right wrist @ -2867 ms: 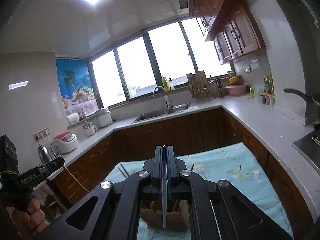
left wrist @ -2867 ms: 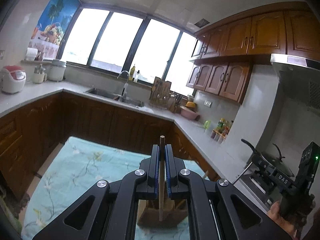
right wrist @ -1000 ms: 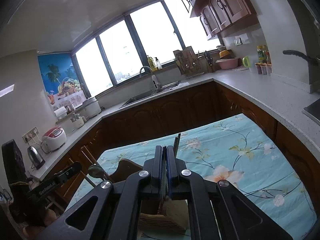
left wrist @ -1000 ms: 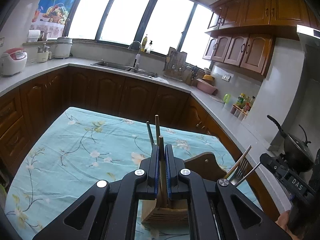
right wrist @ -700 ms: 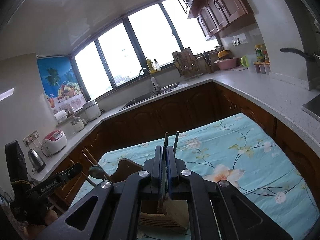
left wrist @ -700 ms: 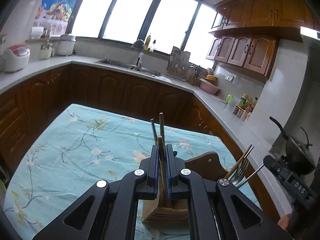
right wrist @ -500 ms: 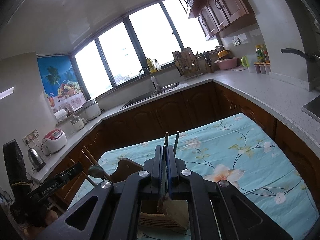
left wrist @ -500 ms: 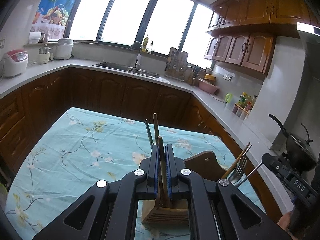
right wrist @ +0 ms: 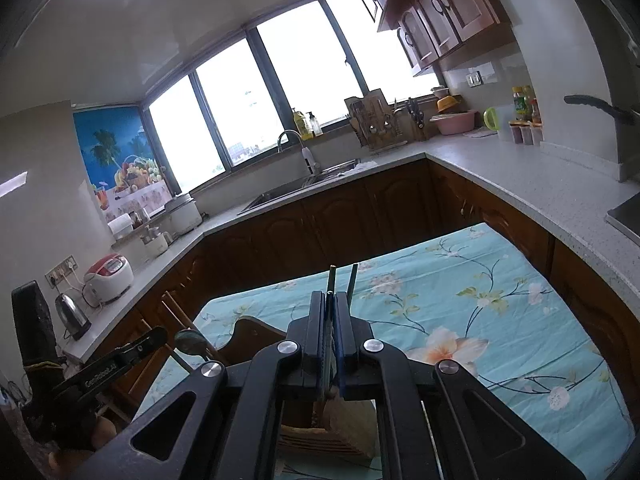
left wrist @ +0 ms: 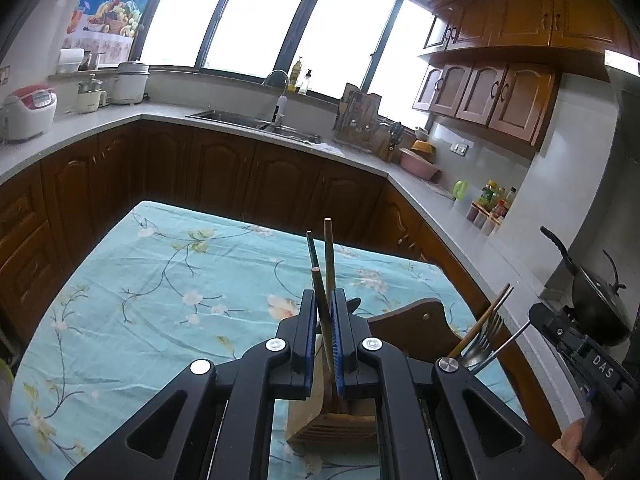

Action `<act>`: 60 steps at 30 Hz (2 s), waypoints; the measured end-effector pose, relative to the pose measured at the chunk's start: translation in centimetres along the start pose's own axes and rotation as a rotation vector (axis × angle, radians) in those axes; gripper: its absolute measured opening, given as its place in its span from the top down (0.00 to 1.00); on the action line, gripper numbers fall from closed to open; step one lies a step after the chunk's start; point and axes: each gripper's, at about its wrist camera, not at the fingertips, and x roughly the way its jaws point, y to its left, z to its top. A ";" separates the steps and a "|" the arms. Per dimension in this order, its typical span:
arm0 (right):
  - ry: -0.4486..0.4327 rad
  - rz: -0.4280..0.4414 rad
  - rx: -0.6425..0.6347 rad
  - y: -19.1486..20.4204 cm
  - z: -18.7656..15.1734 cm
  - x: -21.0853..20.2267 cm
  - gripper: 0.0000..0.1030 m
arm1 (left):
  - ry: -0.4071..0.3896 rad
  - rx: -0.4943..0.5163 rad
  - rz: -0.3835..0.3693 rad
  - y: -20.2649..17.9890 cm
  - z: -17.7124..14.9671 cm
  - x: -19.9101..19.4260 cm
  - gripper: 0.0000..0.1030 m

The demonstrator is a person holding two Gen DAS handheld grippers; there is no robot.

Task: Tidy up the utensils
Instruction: 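Lower both chopsticks into the holder and open both tools, then withdraw both open tools back from the holder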

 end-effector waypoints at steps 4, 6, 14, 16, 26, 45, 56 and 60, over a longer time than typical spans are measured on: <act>0.018 0.003 0.003 -0.1 0.1 0.6 0.94 | 0.005 0.004 0.001 -0.2 0.4 0.2 0.95; 0.030 0.005 0.003 -0.1 0.0 0.9 0.92 | 0.007 0.005 0.001 -0.2 0.4 0.2 0.95; 0.042 0.007 0.010 -0.3 -0.2 1.2 0.91 | 0.017 0.007 -0.001 -0.4 0.4 0.3 0.89; 0.045 0.008 0.009 -0.3 -0.2 1.2 0.91 | 0.016 0.008 0.001 -0.4 0.4 0.2 0.83; 0.046 0.002 0.025 -0.6 -0.4 0.9 0.61 | 0.020 0.009 0.015 -0.8 0.1 -0.1 0.71; 0.001 0.021 0.016 0.1 -1.0 -2.1 0.09 | 0.008 0.032 0.053 -1.4 -1.7 -4.2 0.22; -0.002 0.057 0.006 0.9 -2.5 -5.3 0.09 | 0.014 0.020 0.060 -0.2 -3.1 -8.8 0.20; -0.004 0.075 -0.002 1.5 -3.4 -7.1 0.08 | 0.010 0.019 0.060 0.1 -4.3 -11.4 0.17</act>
